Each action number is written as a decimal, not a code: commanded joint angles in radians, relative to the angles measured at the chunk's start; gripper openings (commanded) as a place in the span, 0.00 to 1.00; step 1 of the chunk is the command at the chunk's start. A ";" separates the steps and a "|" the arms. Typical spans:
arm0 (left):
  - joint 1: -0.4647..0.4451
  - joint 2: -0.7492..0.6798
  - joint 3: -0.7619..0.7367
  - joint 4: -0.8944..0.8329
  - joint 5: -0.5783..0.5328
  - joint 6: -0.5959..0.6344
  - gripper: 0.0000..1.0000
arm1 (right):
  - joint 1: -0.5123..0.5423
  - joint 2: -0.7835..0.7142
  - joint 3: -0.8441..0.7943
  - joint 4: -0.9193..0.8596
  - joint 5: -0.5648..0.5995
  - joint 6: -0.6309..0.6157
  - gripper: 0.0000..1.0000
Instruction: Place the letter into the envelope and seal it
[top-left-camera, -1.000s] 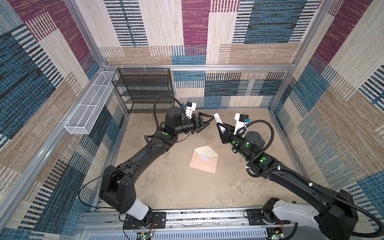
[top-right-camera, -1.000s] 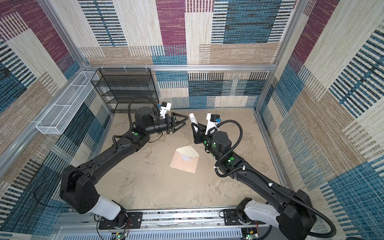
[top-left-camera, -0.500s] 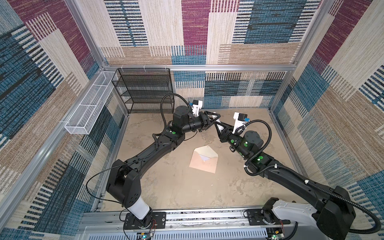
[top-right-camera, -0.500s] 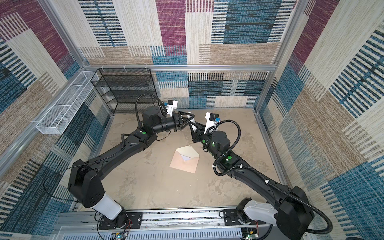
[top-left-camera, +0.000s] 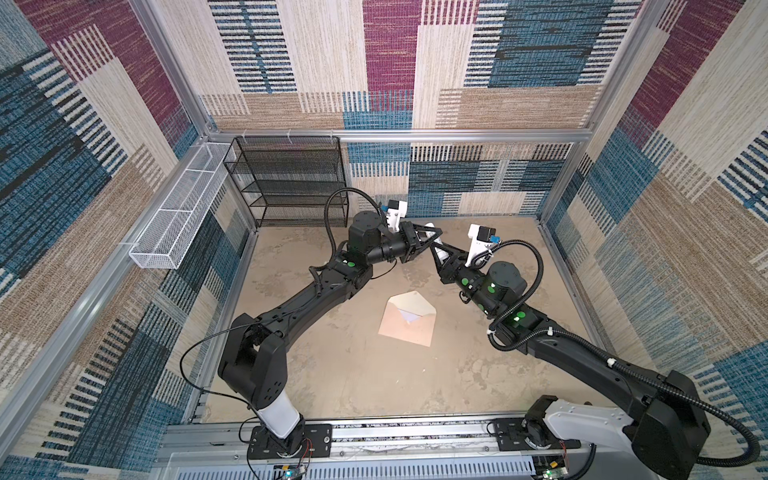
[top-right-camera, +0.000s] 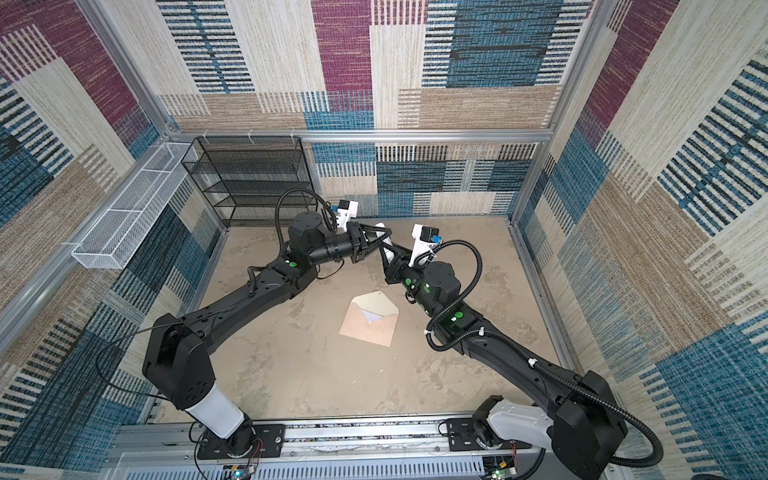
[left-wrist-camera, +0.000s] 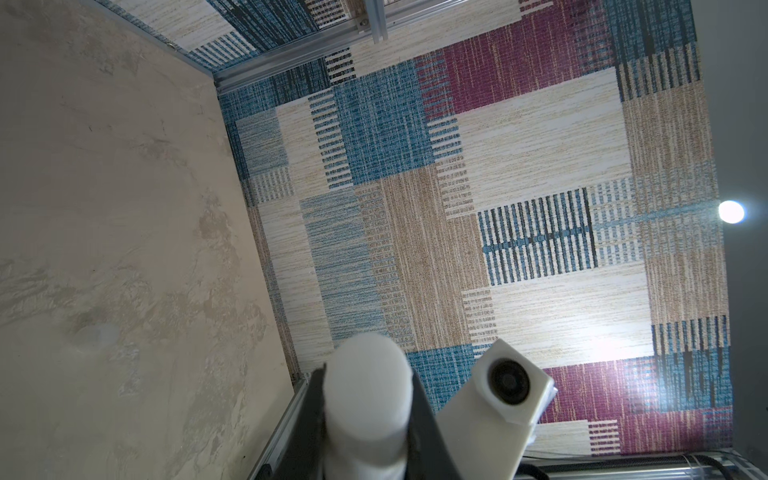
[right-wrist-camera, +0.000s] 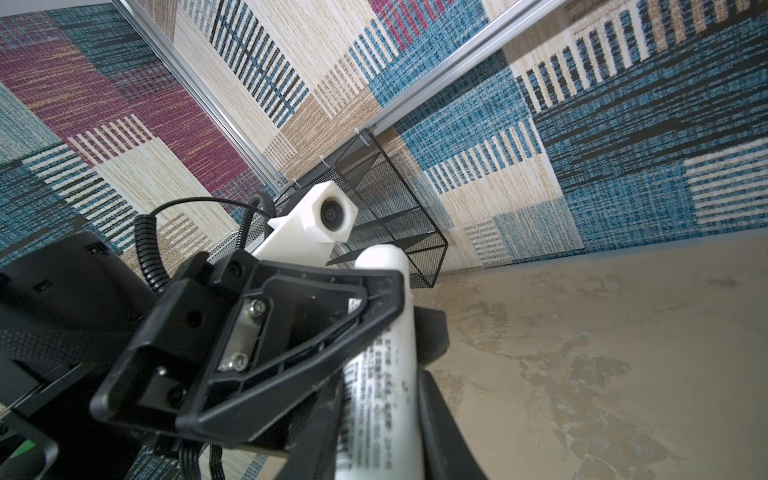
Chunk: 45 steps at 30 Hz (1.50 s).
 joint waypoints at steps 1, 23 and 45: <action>0.002 -0.004 0.010 0.030 0.026 0.015 0.09 | 0.004 -0.016 -0.005 -0.047 -0.052 -0.042 0.40; 0.210 -0.345 -0.193 -0.644 -0.230 0.424 0.00 | -0.098 0.511 0.610 -0.977 -0.185 -0.439 0.52; 0.225 -0.578 -0.367 -0.781 -0.304 0.429 0.00 | -0.103 1.215 1.293 -1.461 -0.230 -0.358 0.19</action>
